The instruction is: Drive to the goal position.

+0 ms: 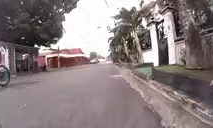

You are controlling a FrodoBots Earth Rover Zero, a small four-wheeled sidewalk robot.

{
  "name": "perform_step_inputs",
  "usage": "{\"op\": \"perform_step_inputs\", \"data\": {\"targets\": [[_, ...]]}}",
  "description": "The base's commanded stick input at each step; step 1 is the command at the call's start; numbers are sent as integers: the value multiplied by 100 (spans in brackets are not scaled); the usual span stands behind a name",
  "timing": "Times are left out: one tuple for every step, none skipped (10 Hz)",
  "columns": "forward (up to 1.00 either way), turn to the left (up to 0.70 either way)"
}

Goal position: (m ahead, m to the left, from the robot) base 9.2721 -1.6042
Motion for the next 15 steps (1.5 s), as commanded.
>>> {"op": "perform_step_inputs", "data": {"targets": [[100,0],[100,0],[100,0],[100,0],[100,0],[100,0],[100,0],[100,0],[100,0],[100,0],[100,0],[100,0],[100,0],[100,0],[100,0]]}}
